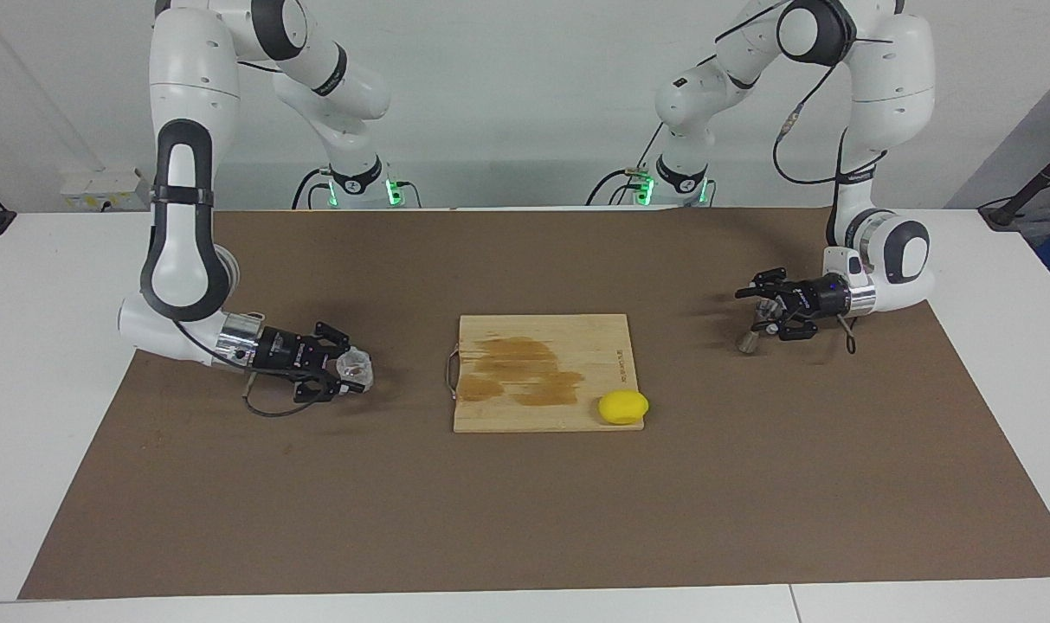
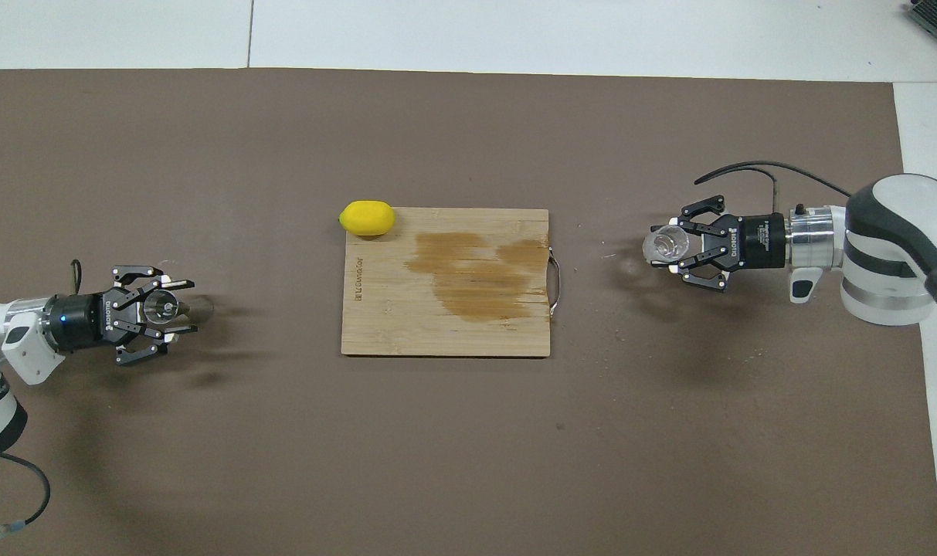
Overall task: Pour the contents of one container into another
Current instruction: 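Lift the metal cup with the left gripper and carry it onto the board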
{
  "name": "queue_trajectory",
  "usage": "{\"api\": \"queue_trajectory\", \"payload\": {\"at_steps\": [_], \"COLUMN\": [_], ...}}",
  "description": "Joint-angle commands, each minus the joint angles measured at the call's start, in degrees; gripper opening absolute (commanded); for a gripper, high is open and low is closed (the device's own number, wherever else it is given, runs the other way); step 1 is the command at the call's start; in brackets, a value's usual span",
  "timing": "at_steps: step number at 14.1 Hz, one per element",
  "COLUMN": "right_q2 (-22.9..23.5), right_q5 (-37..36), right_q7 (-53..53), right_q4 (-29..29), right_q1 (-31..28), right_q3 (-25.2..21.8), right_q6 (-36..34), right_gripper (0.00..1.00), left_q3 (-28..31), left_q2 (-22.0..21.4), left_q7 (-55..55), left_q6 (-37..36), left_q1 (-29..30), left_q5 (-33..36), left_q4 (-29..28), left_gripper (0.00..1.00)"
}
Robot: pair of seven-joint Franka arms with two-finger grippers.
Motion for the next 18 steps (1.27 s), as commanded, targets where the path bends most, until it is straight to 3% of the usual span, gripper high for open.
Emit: {"api": "queue_trajectory", "payload": {"at_steps": [1,7,18], "right_q2": [-0.8,-0.9,-0.9], "right_q5": [1.7,2.2,2.3], "right_q7": [0.3,0.5,0.6], "right_q4": [-0.7,-0.7,-0.6], "right_q1": [-0.2,-0.2,-0.2], "right_q3": [0.8,0.8,0.8], "right_q6": [0.9,0.9,0.5], "right_gripper": [0.00,0.00,0.00], "left_q3": [0.8,0.8,0.2], "left_q2": [-0.5,-0.4,-1.1], "left_q7": [2.0,3.1,-4.0], "left_q6": [0.5,0.6,0.0], "left_q1": [-0.4,-0.6,-3.9], "left_q5": [-0.8,-0.8,-3.3], "left_q4": [-0.8,-0.7,-0.2], "left_gripper": [0.36,0.08,0.02]}}
